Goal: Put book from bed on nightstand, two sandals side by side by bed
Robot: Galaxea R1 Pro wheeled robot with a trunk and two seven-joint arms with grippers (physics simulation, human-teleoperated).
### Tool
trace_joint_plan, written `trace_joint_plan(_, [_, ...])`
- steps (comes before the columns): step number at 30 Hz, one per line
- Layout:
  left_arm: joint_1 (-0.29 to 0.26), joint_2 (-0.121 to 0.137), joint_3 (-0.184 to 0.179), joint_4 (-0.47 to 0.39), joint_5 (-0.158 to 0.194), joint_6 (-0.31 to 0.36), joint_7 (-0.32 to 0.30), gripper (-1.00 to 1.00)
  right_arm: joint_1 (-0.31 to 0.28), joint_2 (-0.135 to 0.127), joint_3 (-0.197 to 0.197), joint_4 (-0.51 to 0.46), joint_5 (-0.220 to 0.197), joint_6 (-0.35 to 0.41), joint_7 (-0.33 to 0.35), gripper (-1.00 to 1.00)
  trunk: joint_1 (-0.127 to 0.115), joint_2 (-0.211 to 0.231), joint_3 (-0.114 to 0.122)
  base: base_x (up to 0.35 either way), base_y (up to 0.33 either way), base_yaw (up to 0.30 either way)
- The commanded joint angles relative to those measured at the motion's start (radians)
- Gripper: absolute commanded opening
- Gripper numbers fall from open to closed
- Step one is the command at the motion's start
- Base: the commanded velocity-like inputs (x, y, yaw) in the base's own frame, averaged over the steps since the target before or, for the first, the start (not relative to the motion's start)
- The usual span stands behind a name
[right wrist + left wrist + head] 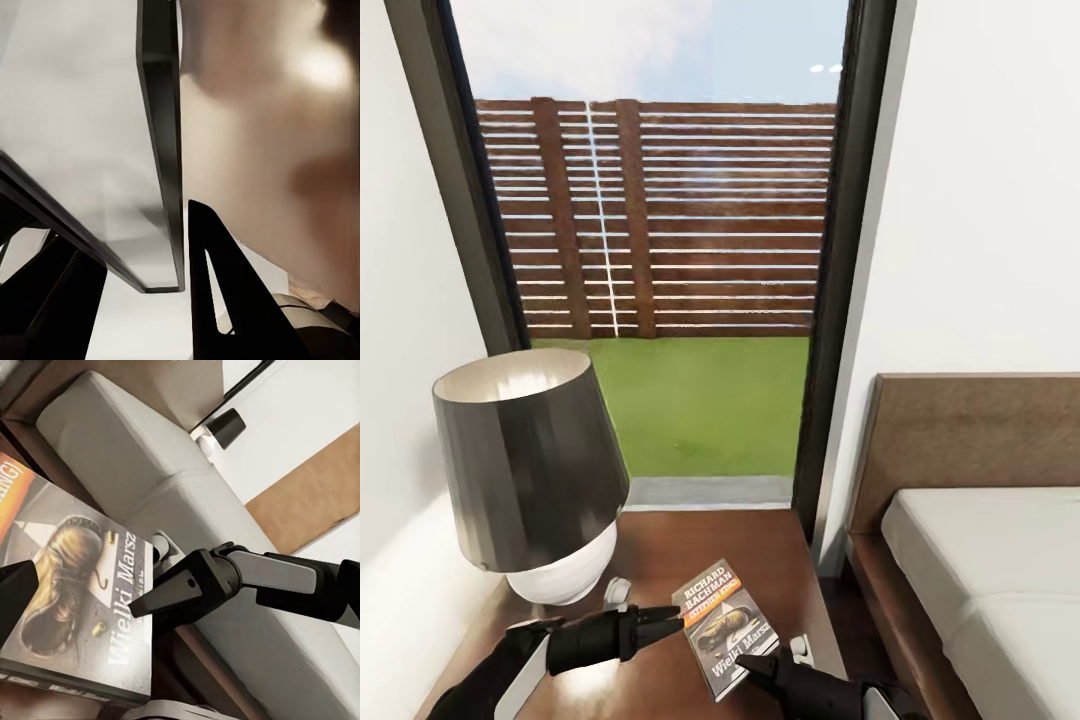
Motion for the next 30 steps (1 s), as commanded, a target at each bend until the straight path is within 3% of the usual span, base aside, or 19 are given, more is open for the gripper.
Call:
trace_joint_plan(1, [-0.001,0.001,-0.005,0.0,0.009,0.01,0.0,1.0,-0.001,-0.001,0.004,0.0,-0.008,0.005,-0.001,-1.0,0.0,0.0,-0.001,0.057,0.0,0.0])
trace_joint_plan(9, [-0.001,0.001,-0.005,0.0,0.01,0.012,0.0,1.0,-0.001,-0.001,0.004,0.0,-0.008,0.005,-0.001,-1.0,0.0,0.0,-0.001,0.008,0.0,0.0])
trace_joint_plan(21, [-0.001,0.001,-0.005,0.0,0.01,0.012,0.0,1.0,-0.001,-0.001,0.005,0.0,-0.008,0.005,-0.001,-1.0,0.046,-0.084,-0.039,0.0,0.0,0.0])
trace_joint_plan(30, [-0.001,0.001,-0.005,0.0,0.01,0.012,-0.001,1.0,-0.001,-0.001,0.004,0.0,-0.008,0.005,-0.001,-1.0,0.047,-0.085,-0.046,0.0,0.0,0.0])
